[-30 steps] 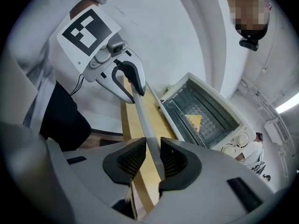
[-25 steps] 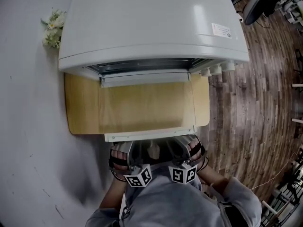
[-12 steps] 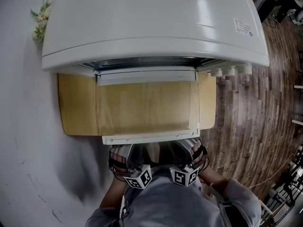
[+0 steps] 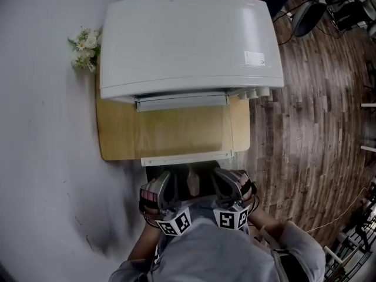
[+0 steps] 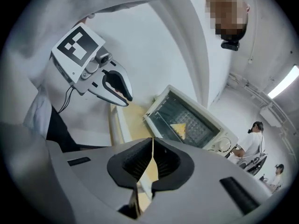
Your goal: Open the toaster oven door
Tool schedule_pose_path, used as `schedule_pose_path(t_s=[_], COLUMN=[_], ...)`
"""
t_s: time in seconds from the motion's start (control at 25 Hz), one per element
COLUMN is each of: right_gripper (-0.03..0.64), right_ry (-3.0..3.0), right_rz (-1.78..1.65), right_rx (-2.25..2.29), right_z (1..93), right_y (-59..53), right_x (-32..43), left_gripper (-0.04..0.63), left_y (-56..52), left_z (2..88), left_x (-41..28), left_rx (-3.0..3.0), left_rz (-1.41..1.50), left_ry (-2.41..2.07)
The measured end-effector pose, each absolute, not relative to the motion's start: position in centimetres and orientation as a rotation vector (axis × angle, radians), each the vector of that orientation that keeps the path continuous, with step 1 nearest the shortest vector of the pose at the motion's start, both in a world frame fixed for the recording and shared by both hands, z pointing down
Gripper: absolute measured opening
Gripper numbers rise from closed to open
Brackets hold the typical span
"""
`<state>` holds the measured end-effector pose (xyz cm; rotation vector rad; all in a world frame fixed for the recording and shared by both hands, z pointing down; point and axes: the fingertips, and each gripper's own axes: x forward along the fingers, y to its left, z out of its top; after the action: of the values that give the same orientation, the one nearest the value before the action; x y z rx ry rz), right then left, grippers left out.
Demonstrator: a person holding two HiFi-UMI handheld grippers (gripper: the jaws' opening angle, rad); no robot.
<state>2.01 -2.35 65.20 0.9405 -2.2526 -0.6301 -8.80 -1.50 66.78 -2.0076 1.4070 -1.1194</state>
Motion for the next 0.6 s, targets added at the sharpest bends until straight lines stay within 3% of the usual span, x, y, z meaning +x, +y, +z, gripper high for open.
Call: schedule_pose_path(t_s=[0.6], right_gripper=[0.002], right_ry=[-2.408], right_rz=[-0.107], right_rx=[1.417], right_z=[48.5], right_y=[-10.5], right_x=[5.1], left_gripper=[0.021], left_y=[-8.6], left_z=[48.3], left_x=[-10.3], left_rx=[-2.081], left_rz=[-0.771], left_ry=[1.764])
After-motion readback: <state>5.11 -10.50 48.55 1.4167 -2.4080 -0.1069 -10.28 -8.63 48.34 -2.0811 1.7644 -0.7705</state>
